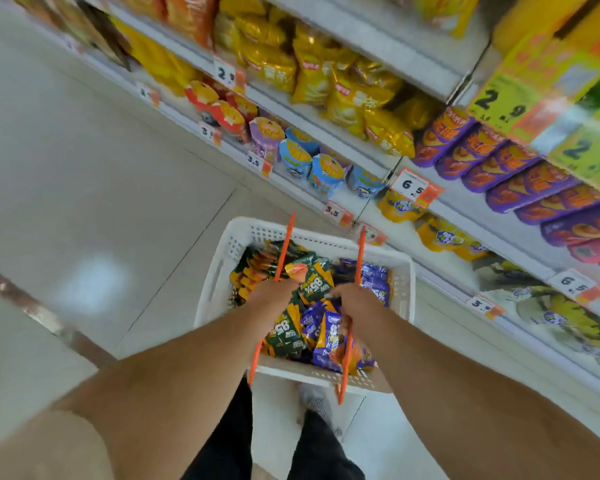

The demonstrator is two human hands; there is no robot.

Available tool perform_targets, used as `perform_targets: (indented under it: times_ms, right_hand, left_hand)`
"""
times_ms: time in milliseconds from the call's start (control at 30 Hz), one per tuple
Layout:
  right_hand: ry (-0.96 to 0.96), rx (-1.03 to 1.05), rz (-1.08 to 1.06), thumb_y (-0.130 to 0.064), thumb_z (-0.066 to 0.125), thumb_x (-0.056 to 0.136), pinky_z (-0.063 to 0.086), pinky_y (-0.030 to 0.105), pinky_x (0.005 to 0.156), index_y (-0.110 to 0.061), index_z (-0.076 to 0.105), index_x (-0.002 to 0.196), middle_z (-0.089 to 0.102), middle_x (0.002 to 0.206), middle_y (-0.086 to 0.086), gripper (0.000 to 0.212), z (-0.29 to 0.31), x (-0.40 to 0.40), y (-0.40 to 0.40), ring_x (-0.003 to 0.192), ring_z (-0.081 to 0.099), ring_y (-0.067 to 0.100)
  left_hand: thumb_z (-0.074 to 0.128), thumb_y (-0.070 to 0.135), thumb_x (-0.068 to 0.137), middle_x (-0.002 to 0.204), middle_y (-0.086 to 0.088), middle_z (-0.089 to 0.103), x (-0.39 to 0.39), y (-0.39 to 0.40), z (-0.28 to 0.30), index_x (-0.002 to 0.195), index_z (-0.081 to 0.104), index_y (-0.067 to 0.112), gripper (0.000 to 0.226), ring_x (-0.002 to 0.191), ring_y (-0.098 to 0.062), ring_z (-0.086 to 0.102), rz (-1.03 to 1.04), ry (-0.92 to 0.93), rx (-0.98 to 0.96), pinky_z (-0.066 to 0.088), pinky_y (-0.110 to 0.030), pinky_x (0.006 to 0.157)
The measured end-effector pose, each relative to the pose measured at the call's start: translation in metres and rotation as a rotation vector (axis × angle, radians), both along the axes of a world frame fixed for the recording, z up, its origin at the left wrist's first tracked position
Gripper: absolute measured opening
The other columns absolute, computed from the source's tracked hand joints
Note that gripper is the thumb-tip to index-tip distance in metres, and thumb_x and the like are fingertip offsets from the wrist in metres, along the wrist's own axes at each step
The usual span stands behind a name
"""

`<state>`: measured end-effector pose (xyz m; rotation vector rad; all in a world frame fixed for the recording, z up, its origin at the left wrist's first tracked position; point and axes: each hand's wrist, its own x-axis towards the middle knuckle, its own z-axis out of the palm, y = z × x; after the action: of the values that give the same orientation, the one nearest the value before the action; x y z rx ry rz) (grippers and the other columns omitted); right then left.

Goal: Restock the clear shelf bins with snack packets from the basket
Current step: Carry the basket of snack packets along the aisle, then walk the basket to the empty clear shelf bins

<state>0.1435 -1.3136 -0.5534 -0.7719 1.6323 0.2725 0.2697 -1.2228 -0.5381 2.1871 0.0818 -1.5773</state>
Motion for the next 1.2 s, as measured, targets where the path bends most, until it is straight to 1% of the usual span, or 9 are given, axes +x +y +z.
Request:
perform_targets:
  times_ms: [200,333,467,767,867,933,1000,1133,1200]
  right_hand:
    - [-0.046,0.011,0.439,-0.012,0.052,0.094,0.034,0.029,0.050,-0.005,0.054,0.105,0.034,0.069,0.007,0.013,0.064,0.045,0.059,0.056,0.031,0.018]
    - [-0.083,0.018,0.624,-0.013,0.053,0.091,0.036,0.020,0.035,-0.007,0.051,0.095,0.038,0.070,0.004,0.008,0.114,0.085,0.120,0.054,0.035,0.017]
    - [-0.102,-0.013,0.827,-0.020,0.056,0.089,0.032,0.032,0.051,-0.004,0.050,0.112,0.030,0.070,0.005,0.028,0.158,0.121,0.194,0.057,0.026,0.018]
    - [-0.164,-0.095,1.248,-0.021,0.050,0.095,0.022,0.025,0.044,-0.015,0.049,0.077,0.035,0.056,0.002,0.019,0.233,0.172,0.411,0.045,0.028,0.015]
    - [-0.232,-0.116,1.354,-0.021,0.061,0.083,0.046,0.024,0.045,-0.008,0.063,0.079,0.057,0.063,0.008,0.014,0.208,0.185,0.493,0.053,0.053,0.021]
    - [-0.261,-0.209,1.429,-0.027,0.066,0.064,0.059,0.053,0.064,-0.011,0.072,0.099,0.073,0.083,0.010,0.040,0.100,0.232,0.526,0.075,0.070,0.032]
    - [-0.229,-0.227,1.474,-0.035,0.066,0.056,0.055,0.061,0.074,-0.018,0.070,0.104,0.074,0.092,0.008,0.051,0.034,0.261,0.574,0.082,0.070,0.035]
    - [-0.298,-0.225,1.573,-0.039,0.063,0.071,0.059,0.057,0.064,-0.013,0.066,0.095,0.074,0.082,0.005,0.036,0.140,0.212,0.704,0.071,0.071,0.028]
    - [-0.342,-0.196,1.616,-0.039,0.055,0.079,0.059,0.052,0.074,-0.014,0.062,0.105,0.072,0.091,0.006,0.037,0.164,0.197,0.764,0.082,0.069,0.028]
  left_hand:
    - [0.058,0.040,0.094,0.077,-0.007,0.047,0.004,0.103,0.088,0.091,0.051,0.013,0.028,0.047,-0.012,0.028,0.353,-0.051,0.062,0.025,-0.025,0.048]
    - [0.057,0.032,0.095,0.072,-0.006,0.049,0.007,0.180,0.144,0.080,0.051,0.016,0.023,0.042,-0.011,0.029,0.584,-0.089,0.058,0.026,-0.023,0.042]
    - [0.058,0.031,0.093,0.061,-0.001,0.039,0.000,0.262,0.188,0.099,0.055,0.009,0.023,0.040,-0.011,0.031,0.823,-0.106,0.036,0.027,-0.021,0.039]
    - [0.060,0.029,0.089,0.060,-0.002,0.027,-0.048,0.465,0.243,0.110,0.050,0.007,0.032,0.046,-0.014,0.025,1.292,-0.170,-0.143,0.026,-0.022,0.040]
    - [0.056,0.025,0.089,0.065,-0.003,0.030,-0.066,0.539,0.247,0.095,0.049,0.010,0.017,0.050,-0.015,0.028,1.423,-0.194,-0.165,0.027,-0.024,0.044]
    - [0.056,0.027,0.091,0.067,-0.003,0.035,-0.077,0.590,0.248,0.100,0.050,0.009,0.021,0.053,-0.015,0.033,1.525,-0.202,-0.189,0.029,-0.025,0.046]
    - [0.057,0.030,0.091,0.067,-0.002,0.036,-0.087,0.639,0.250,0.111,0.049,0.007,0.031,0.051,-0.014,0.033,1.617,-0.214,-0.232,0.029,-0.024,0.047]
    - [0.062,0.032,0.087,0.075,-0.005,0.046,-0.105,0.741,0.258,0.129,0.049,0.004,0.052,0.057,-0.018,0.044,1.725,-0.265,-0.243,0.032,-0.024,0.049]
    - [0.063,0.031,0.086,0.098,-0.013,0.059,-0.113,0.790,0.264,0.130,0.050,0.002,0.054,0.077,-0.025,0.058,1.760,-0.294,-0.214,0.037,-0.025,0.051]
